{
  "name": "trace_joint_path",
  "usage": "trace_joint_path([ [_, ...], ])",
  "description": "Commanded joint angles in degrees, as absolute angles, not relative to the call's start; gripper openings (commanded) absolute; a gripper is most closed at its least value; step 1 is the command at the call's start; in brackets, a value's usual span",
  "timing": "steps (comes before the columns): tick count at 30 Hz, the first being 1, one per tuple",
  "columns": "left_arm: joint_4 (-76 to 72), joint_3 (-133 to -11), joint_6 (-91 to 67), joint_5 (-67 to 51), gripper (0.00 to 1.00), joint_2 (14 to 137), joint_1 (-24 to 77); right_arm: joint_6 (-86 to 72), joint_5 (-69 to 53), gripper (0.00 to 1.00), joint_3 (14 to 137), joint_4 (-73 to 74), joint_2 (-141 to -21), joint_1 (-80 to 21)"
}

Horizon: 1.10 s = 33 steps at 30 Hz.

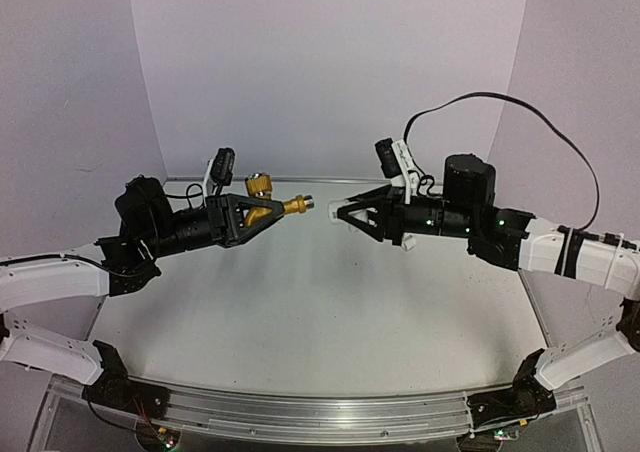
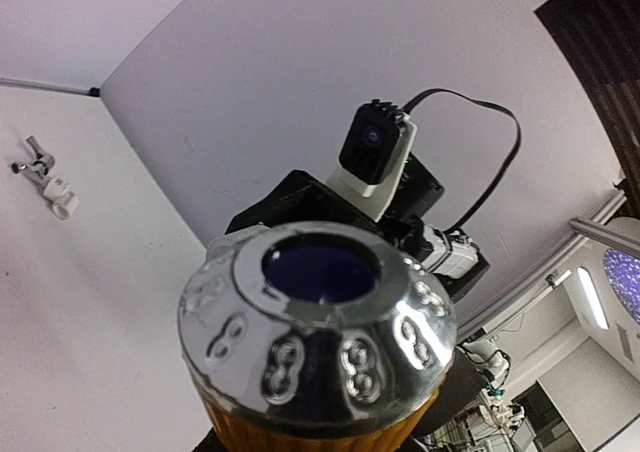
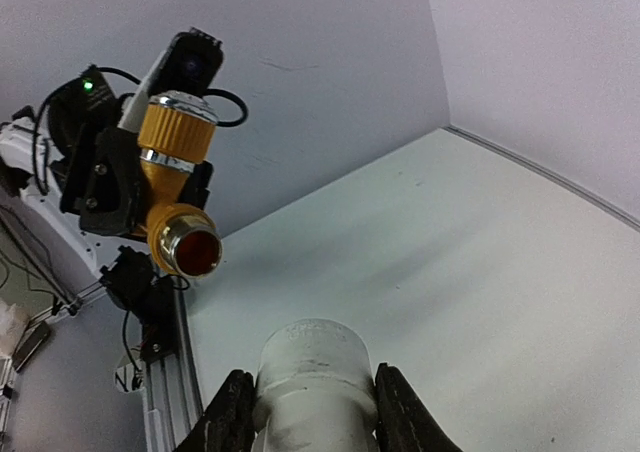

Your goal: Install the water faucets

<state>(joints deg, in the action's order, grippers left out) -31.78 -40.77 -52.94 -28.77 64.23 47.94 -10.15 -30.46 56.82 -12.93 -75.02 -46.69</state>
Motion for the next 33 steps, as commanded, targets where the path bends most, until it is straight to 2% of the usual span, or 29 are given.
trace_joint_path([
  [1,-42.59,-41.59,-55.50,-32.74,0.00,64.59,48.38,-12.95,-46.70,0.00,59.11,-25.50,-76.25,-45.67],
  [11,-44.37,-40.14,-55.37,-32.66,0.00,62.19,49.12,-25.29,-51.54,0.00,59.36,-40.58,-78.94,-45.68],
  [27,-44.56,-40.86,-54.19,-33.99,0.00,64.19,49.93,-30.39,-55.49,0.00,63.97,-43.44,-84.13,-45.65],
  [33,-38.26,-41.78,-50.28,-33.40,0.00,65.32,49.88,-30.82,-58.19,0.00,66.05,-37.02,-85.20,-45.66],
])
